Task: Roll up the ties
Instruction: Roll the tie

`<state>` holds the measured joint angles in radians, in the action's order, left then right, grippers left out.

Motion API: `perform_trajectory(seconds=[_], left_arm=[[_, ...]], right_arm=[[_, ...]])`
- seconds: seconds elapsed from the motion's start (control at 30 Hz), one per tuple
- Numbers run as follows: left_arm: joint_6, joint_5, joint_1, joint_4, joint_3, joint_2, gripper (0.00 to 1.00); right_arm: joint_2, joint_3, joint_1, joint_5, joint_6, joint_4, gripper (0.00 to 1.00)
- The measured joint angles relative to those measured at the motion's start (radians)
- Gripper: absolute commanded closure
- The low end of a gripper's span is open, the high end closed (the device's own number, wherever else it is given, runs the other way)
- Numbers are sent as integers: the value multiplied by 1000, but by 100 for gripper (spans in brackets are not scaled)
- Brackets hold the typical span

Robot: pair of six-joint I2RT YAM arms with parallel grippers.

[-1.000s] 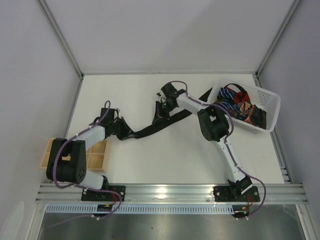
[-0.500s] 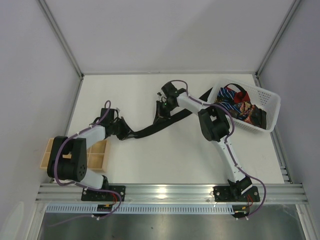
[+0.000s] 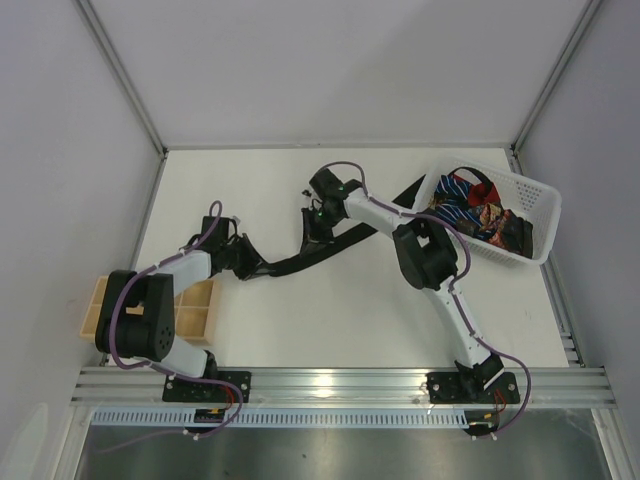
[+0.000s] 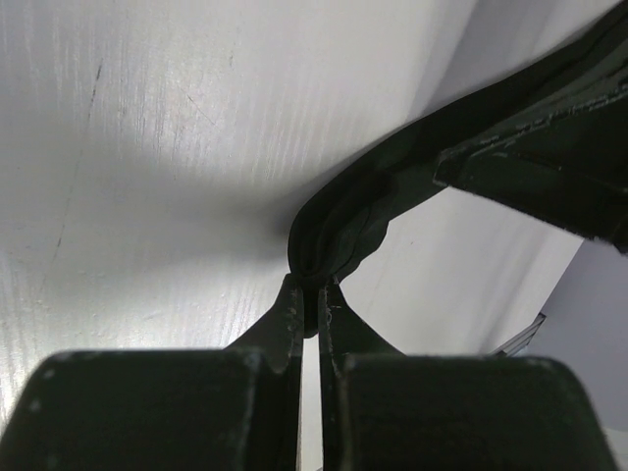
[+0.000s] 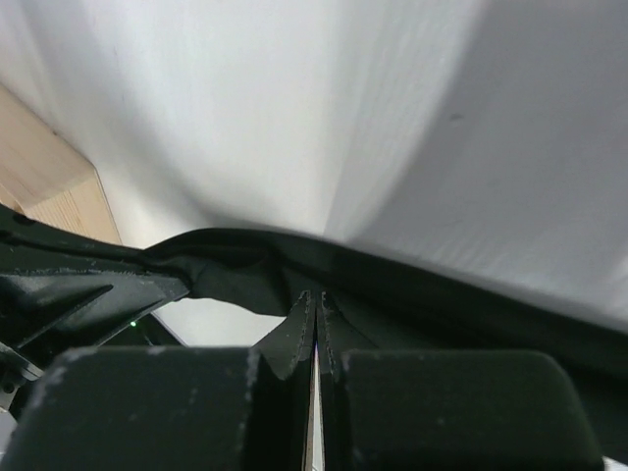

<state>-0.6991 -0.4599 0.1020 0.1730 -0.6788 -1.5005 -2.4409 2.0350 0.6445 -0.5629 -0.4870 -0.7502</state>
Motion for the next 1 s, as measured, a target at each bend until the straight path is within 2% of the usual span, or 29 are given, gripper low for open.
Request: perform_trajectory(seconds=[1.0], left_arm=[[-1,-13,0,5,0,2,100]], right_arm=[[25,-38,79,-37,-33,71,98]])
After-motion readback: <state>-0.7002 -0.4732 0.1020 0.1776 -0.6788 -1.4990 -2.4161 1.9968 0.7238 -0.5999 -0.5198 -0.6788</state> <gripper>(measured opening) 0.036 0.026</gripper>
